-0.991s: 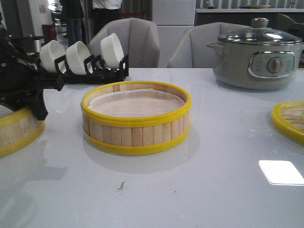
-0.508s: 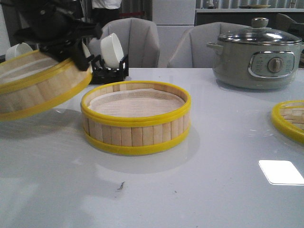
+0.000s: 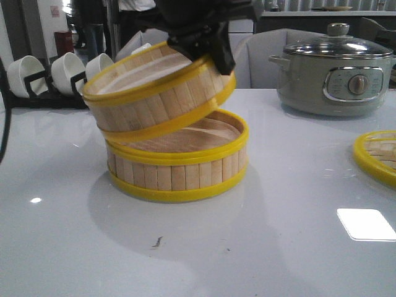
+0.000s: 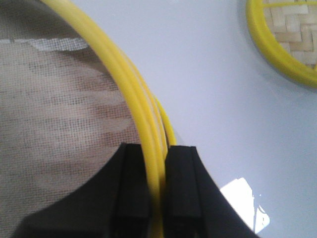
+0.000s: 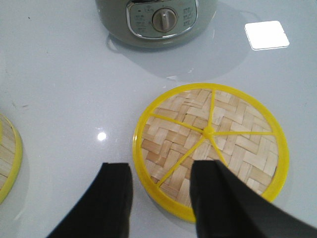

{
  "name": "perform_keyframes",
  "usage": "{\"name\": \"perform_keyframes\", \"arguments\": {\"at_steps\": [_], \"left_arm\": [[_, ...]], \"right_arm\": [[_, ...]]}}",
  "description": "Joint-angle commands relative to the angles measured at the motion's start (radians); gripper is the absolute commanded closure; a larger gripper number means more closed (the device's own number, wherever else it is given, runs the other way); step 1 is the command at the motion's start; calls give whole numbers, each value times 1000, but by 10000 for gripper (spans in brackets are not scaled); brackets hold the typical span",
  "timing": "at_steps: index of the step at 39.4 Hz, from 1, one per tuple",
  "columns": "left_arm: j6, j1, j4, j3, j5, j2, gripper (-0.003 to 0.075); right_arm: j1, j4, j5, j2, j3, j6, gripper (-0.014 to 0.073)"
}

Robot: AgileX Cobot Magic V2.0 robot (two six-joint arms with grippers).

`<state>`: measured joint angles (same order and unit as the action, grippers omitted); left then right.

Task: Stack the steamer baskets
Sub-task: 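Lift the basket with the left gripper and lower it onto the middle basket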

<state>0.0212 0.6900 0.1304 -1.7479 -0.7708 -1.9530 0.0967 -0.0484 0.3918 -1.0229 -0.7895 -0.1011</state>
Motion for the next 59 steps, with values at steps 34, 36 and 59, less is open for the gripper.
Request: {"name": "perform_keyframes", "arguments": {"at_steps": [34,36,59], "left_arm": [[-4,85,15,-65,120,-47,634],[-4,85,15,-65,121,-47,634],[-4,85,25,-67,140,-47,626]], "right_arm": [[5,1,-76,9,-39,4,202],[5,1,-77,9,-39,4,202],[5,1,-77,9,-39,4,202]]}}
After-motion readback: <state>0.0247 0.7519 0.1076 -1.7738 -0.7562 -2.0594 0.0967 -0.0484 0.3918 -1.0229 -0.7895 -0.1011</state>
